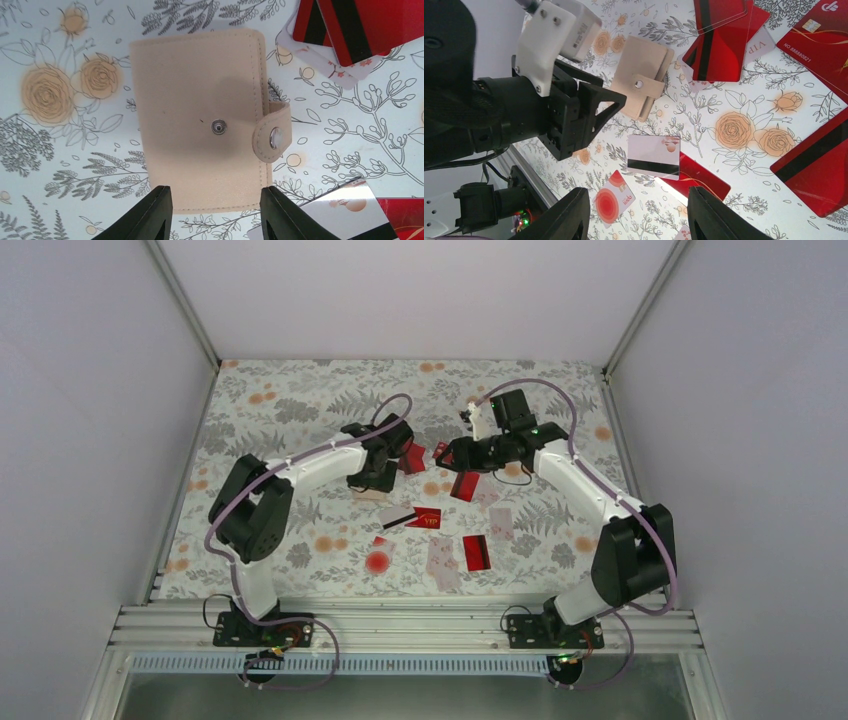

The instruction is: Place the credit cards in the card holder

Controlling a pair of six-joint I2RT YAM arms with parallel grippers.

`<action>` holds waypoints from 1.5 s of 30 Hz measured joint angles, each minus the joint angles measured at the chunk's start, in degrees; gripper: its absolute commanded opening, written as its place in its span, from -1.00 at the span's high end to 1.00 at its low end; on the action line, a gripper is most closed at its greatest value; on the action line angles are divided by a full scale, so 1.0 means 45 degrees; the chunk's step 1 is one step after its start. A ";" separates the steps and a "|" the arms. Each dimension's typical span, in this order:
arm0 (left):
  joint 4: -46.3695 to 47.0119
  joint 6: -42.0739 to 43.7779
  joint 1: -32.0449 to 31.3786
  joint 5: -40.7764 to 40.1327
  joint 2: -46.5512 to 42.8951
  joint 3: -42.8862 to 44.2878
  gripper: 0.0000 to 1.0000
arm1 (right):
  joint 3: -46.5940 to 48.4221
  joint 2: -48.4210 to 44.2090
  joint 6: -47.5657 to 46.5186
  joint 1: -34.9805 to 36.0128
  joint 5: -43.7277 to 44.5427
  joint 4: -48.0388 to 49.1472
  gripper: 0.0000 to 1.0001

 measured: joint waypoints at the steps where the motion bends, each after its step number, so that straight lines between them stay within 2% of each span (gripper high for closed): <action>1: 0.0019 0.0000 0.0000 -0.0053 -0.0083 0.0000 0.14 | -0.0010 0.0000 0.0000 0.0000 -0.0005 0.0000 0.00; 4: 0.0049 -0.0005 0.0000 -0.0233 -0.0160 0.0000 0.16 | -0.0034 0.0000 0.0000 0.0000 -0.0005 -0.0005 0.00; 5: 0.0068 0.0000 0.0000 -0.0291 -0.0160 0.0000 0.07 | -0.0039 0.0000 0.0000 0.0000 -0.0005 0.0000 0.00; 9: 0.0107 0.0019 0.0000 -0.0384 -0.0160 -0.0044 -0.53 | -0.0049 0.0000 -0.0005 0.0000 -0.0005 0.0000 0.00; 10: 0.0175 0.0034 0.0000 -0.0374 -0.0160 -0.0087 -0.61 | -0.0063 0.0000 -0.0005 0.0000 -0.0005 0.0005 0.00; 17: 0.0559 0.0126 0.0000 -0.0126 -0.0136 -0.0695 -0.74 | -0.0180 0.0000 -0.0024 0.0000 -0.0010 -0.0005 0.00; 23: 0.0962 0.0340 0.0175 0.0112 0.0180 -0.0835 -0.99 | -0.0180 0.0000 -0.0063 0.0000 -0.0034 -0.0015 0.00; 27: 0.1190 0.0452 0.0602 0.0442 0.0214 -0.0976 -0.99 | -0.0180 0.0000 -0.0180 0.0000 -0.0044 -0.0107 0.00; 33: 0.1535 0.0529 0.1132 0.0855 0.0267 -0.1127 -0.80 | -0.0180 0.0010 -0.0262 0.0000 -0.0049 -0.0238 0.00; 38: 0.1855 0.0758 0.1409 0.1452 0.0267 -0.1399 -0.99 | -0.0175 0.0141 -0.0267 0.0000 -0.0049 -0.0277 0.00; 45: 0.2050 0.0831 0.1404 0.2079 0.0267 -0.1511 -1.00 | -0.0005 0.0593 -0.0262 0.0000 -0.0063 -0.0291 0.00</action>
